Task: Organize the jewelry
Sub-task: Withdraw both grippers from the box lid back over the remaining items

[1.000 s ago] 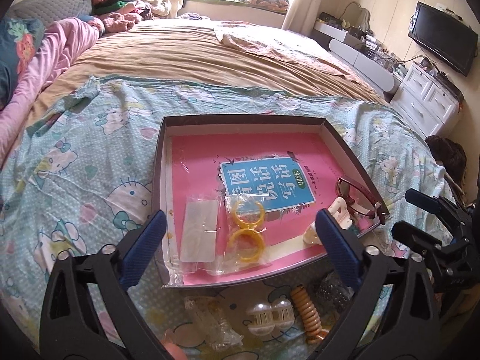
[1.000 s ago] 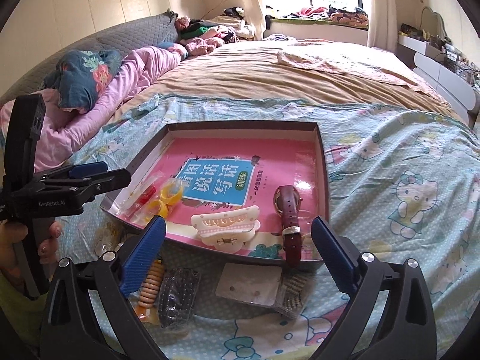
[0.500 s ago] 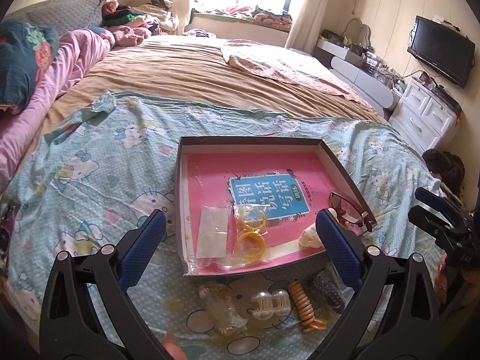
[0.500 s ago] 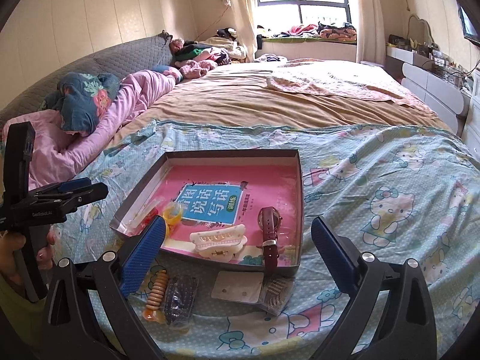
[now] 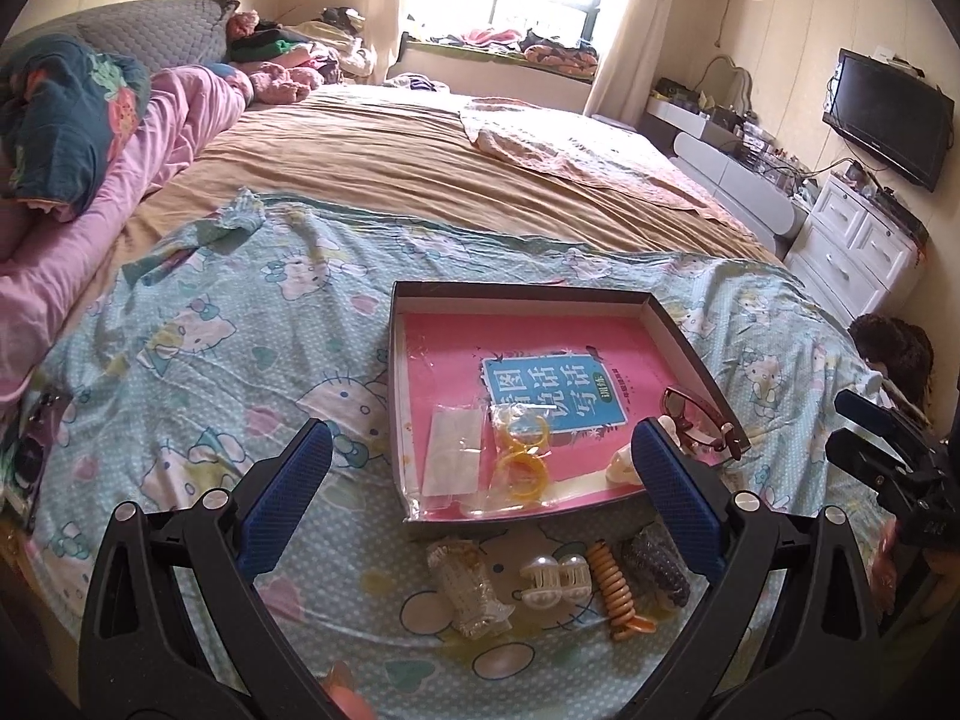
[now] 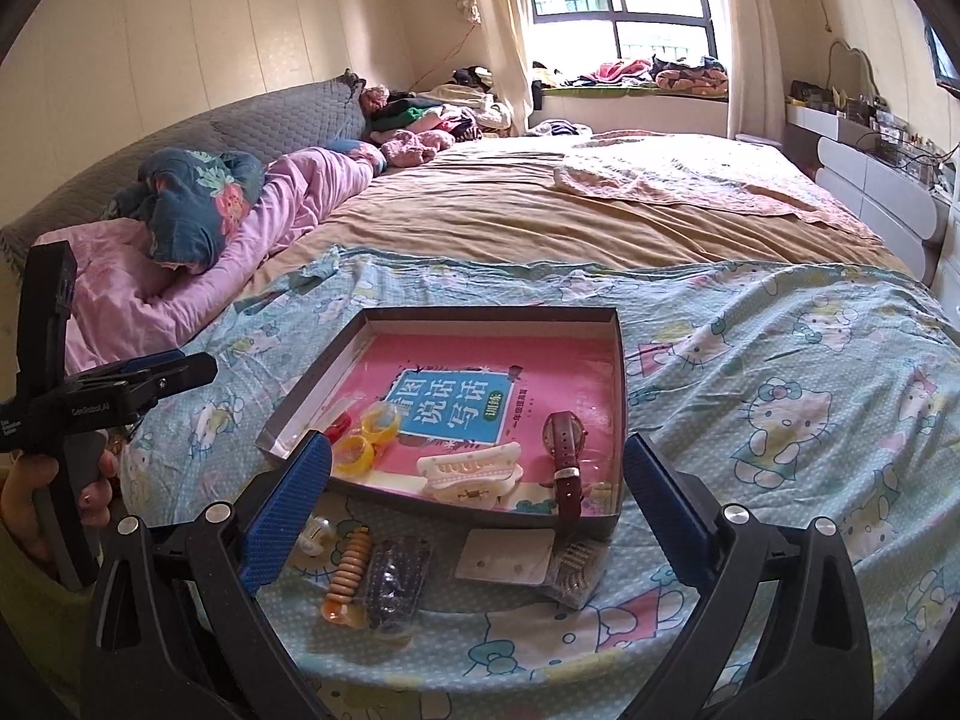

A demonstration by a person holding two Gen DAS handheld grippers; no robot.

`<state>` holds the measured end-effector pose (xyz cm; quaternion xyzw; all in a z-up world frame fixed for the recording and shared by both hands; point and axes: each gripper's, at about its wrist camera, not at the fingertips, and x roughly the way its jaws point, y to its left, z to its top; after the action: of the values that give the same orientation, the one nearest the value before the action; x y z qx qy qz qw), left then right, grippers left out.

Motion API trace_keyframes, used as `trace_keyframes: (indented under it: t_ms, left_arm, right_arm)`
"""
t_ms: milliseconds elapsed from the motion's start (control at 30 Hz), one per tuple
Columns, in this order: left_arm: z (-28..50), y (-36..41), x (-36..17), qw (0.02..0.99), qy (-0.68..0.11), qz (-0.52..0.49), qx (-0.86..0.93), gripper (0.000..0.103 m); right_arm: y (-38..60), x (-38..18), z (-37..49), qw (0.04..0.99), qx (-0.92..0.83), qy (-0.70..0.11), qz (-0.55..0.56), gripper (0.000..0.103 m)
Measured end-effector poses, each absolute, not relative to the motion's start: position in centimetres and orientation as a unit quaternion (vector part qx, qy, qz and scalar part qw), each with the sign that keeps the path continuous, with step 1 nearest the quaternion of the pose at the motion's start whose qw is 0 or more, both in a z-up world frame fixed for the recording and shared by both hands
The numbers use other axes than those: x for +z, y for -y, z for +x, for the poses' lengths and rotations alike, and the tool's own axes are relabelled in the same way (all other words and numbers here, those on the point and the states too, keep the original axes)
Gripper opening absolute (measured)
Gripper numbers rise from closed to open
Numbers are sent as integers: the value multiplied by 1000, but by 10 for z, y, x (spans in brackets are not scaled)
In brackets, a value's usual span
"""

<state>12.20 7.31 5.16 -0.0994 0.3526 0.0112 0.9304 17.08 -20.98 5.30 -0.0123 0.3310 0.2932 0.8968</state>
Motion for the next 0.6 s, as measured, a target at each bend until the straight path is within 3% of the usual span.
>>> trace_keyframes:
  t_ms: [600]
  left_arm:
    - [99,-83,35,923,-369,-104,37,93]
  right_arm:
    - [191,38,147,876,326,-354,-28,97]
